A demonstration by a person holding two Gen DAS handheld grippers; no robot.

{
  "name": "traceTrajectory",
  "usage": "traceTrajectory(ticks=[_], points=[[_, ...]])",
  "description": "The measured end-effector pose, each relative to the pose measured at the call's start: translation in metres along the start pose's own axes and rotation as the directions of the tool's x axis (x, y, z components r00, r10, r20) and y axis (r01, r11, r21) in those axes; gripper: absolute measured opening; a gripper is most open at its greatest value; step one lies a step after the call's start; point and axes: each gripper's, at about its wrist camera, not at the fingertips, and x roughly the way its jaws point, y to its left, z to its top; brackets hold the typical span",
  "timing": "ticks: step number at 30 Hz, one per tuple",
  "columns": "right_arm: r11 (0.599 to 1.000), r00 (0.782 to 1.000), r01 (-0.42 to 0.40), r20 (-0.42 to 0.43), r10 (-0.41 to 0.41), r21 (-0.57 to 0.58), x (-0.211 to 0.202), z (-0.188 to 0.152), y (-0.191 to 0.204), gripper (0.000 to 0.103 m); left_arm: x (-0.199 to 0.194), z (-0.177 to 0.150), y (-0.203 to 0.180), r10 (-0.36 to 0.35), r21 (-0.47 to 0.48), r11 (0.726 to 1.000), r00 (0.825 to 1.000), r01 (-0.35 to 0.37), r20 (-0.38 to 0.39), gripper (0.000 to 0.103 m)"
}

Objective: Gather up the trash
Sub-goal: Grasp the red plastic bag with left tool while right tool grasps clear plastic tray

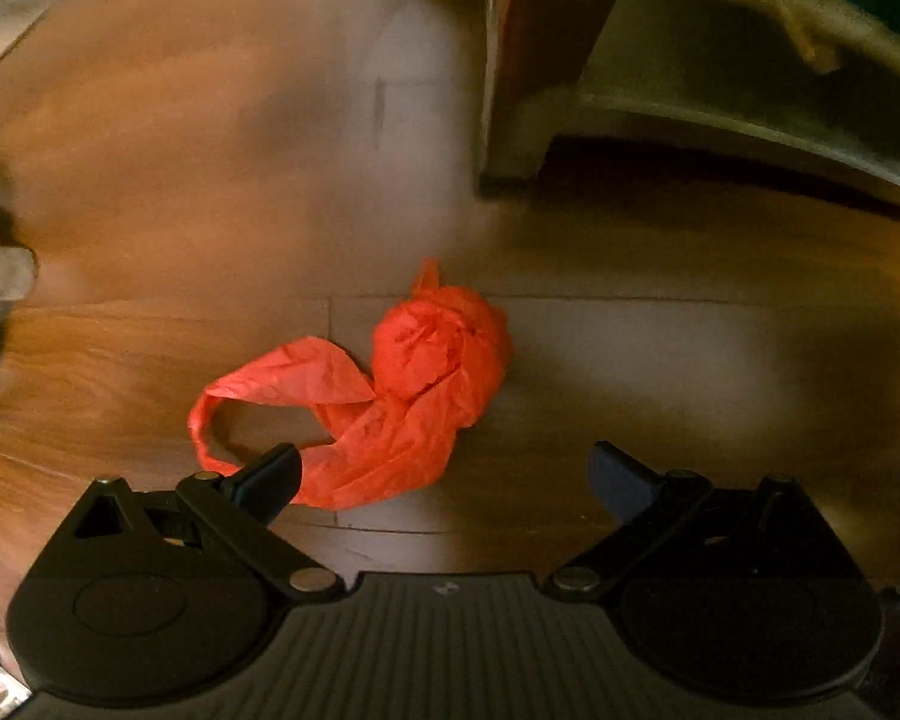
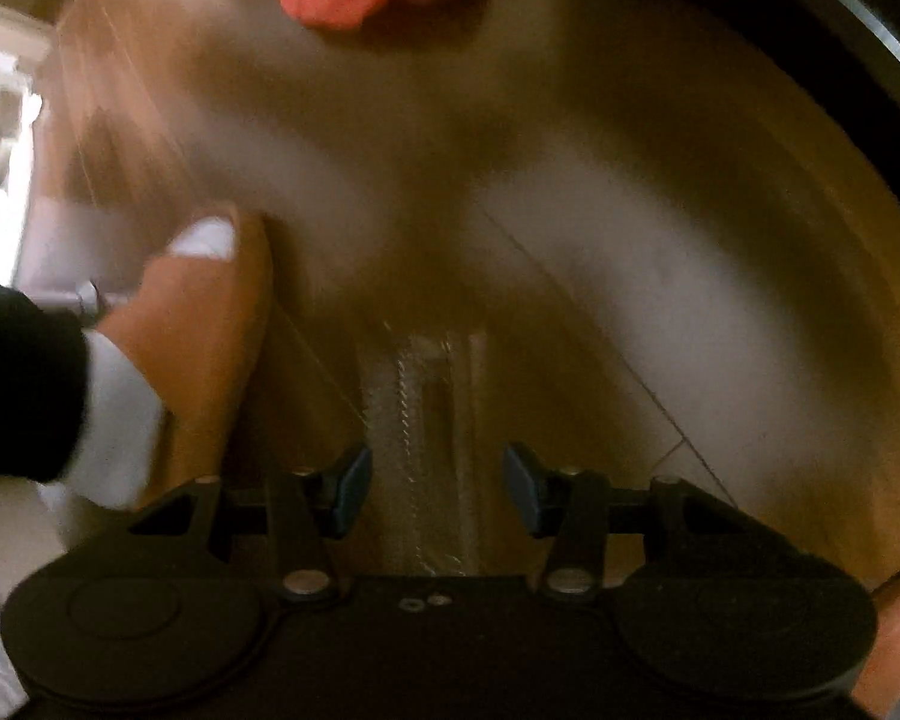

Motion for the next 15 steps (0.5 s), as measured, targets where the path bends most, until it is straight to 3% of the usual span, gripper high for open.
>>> traceTrajectory(ticks=[4,7,10,15], points=[[0.999,0.997,0.02,-0.08,-0.024,-0.042,0.03,0.004,-0.006,0.048,0.034,0.009,-0.002,0.008,-0.021,1.0,0.999,-0.008,-0.033,0.102],[0.998,0.995,0.002,-0.099,-0.008,-0.063,0.043,0.006,-0.008,0.047,0.05,0.012,0.001,0.011,-0.047,0.999,0.999,-0.014,-0.051,0.095],[0.997,0.995,-0.022,-0.101,0.014,-0.074,0.052,0.01,-0.007,0.047,0.059,0.015,0.003,0.014,-0.064,0.998,0.999,-0.017,-0.05,0.084],[0.996,0.996,-0.022,-0.083,0.014,-0.091,0.062,0.016,-0.003,0.041,0.067,0.021,0.005,-0.005,-0.092,0.996,0.998,-0.001,-0.07,0.054]])
